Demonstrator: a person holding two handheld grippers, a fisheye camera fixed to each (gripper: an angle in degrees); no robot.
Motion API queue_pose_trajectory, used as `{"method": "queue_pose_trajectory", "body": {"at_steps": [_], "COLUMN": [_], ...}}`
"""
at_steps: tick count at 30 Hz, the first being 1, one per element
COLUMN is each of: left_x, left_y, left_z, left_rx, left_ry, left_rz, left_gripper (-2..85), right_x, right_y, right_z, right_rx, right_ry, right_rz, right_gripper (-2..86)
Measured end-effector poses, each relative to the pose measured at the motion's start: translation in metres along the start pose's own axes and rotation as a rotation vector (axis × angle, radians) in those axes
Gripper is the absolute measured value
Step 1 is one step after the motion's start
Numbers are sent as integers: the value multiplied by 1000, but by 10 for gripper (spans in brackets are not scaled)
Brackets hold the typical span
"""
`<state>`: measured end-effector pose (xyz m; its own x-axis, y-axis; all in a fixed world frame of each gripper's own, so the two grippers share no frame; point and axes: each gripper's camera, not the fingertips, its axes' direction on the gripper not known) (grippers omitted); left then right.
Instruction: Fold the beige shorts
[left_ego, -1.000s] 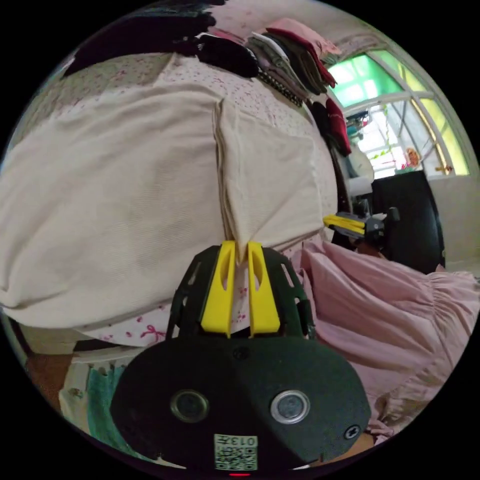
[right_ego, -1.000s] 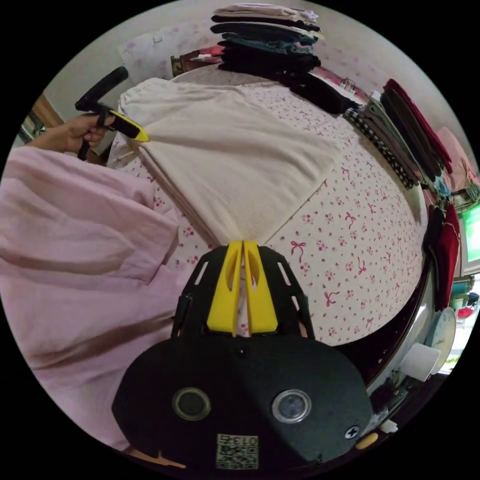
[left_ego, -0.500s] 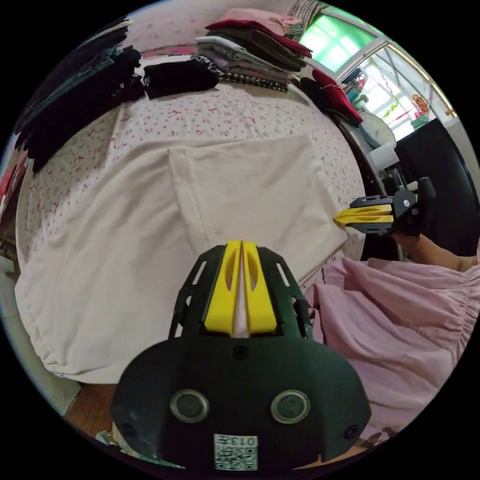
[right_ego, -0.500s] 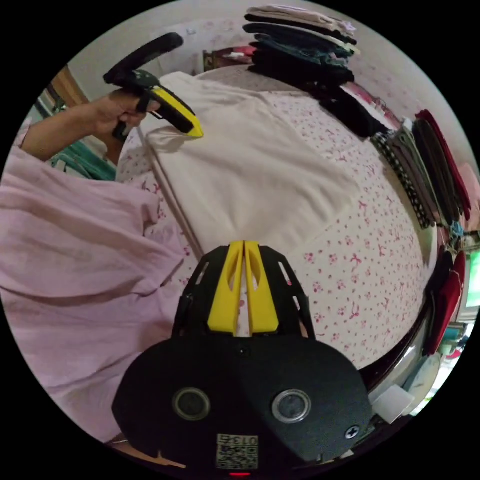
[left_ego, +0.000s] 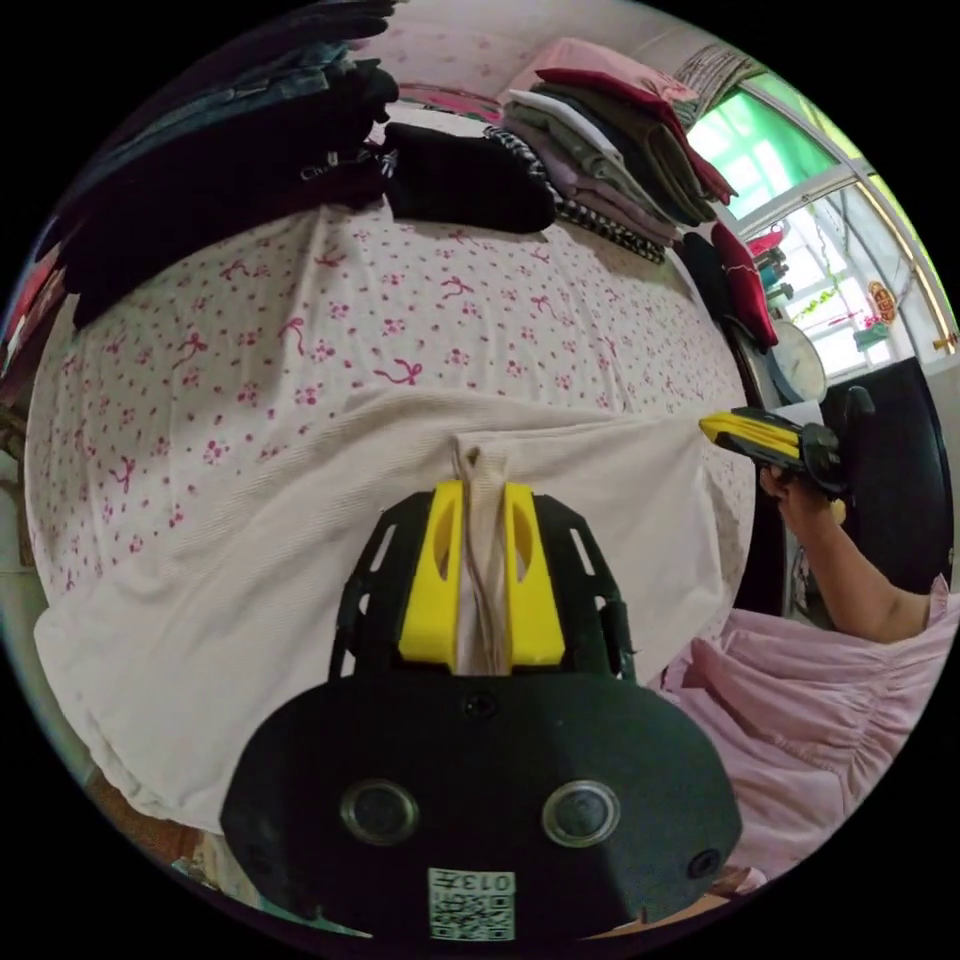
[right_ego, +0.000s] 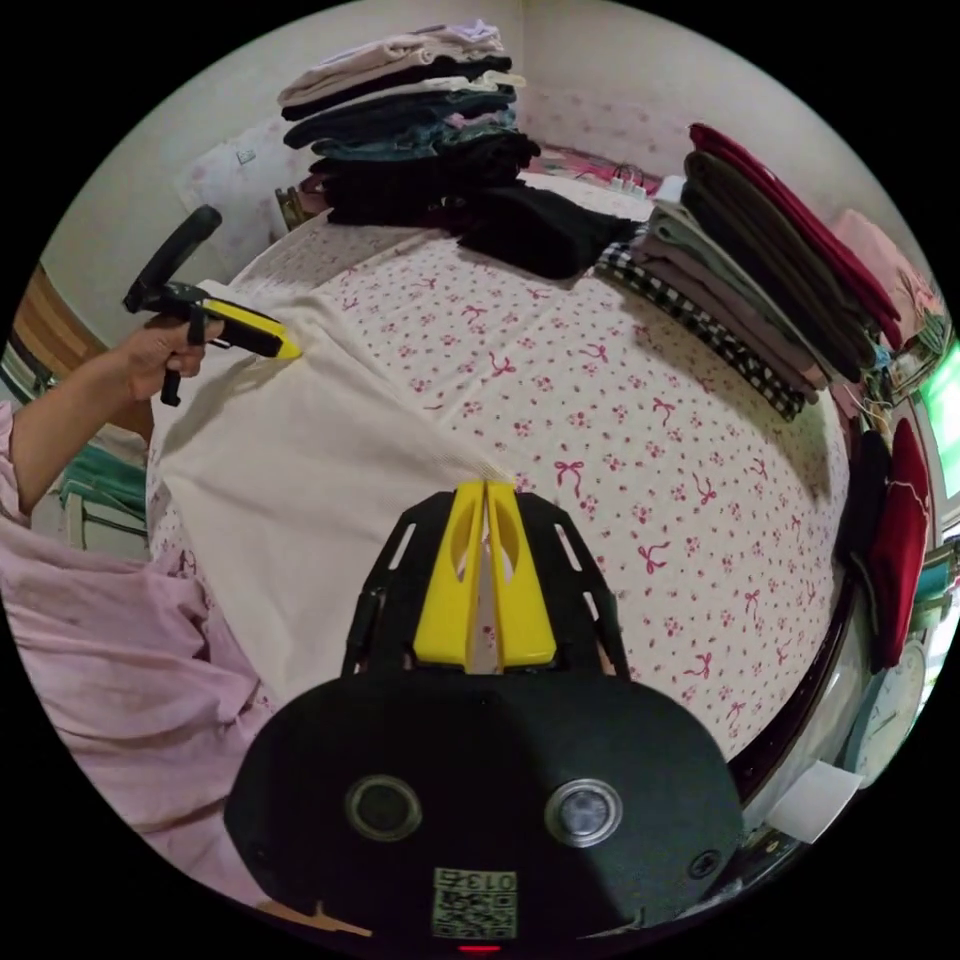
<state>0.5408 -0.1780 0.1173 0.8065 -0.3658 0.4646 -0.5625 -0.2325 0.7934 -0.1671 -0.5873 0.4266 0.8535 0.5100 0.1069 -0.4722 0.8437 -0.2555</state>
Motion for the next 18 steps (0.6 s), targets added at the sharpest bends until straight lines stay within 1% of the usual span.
{"method": "queue_pose_trajectory", "body": {"at_steps": [2, 4, 7, 9, 10, 13, 15, 17, 18], "left_x": [9, 28, 34, 35, 42, 57, 57, 52, 52], "left_y": [3, 10, 17, 21, 24, 28, 29, 30, 33], "left_z": [-12, -27, -25, -21, -24, -32, -35, -44, -54], "left_rx": [29, 84, 116, 125, 148, 176, 180, 203, 229], "left_ry": [2, -84, -135, -148, -175, -248, -236, -188, -200], "left_rz": [27, 82, 51, 19, 15, 14, -25, -97, -136], "left_gripper": [49, 47, 48, 49, 50, 54, 58, 59, 58], "right_x": [-4, -9, -20, -32, -36, -49, -54, -52, -50], "right_y": [-4, -6, -4, -4, -5, -10, -14, -23, -25], "right_z": [7, 1, -7, -4, -1, 31, 38, 34, 25], "right_rx": [-20, 16, 99, 137, 132, 25, 35, 4, 26], "right_ry": [13, 36, 86, 89, 86, 106, 103, 77, 85], "right_rz": [-8, -14, -19, -62, -79, -151, -181, -141, -114], "right_gripper": [0, 0, 0, 1, 1, 2, 2, 2, 2]}}
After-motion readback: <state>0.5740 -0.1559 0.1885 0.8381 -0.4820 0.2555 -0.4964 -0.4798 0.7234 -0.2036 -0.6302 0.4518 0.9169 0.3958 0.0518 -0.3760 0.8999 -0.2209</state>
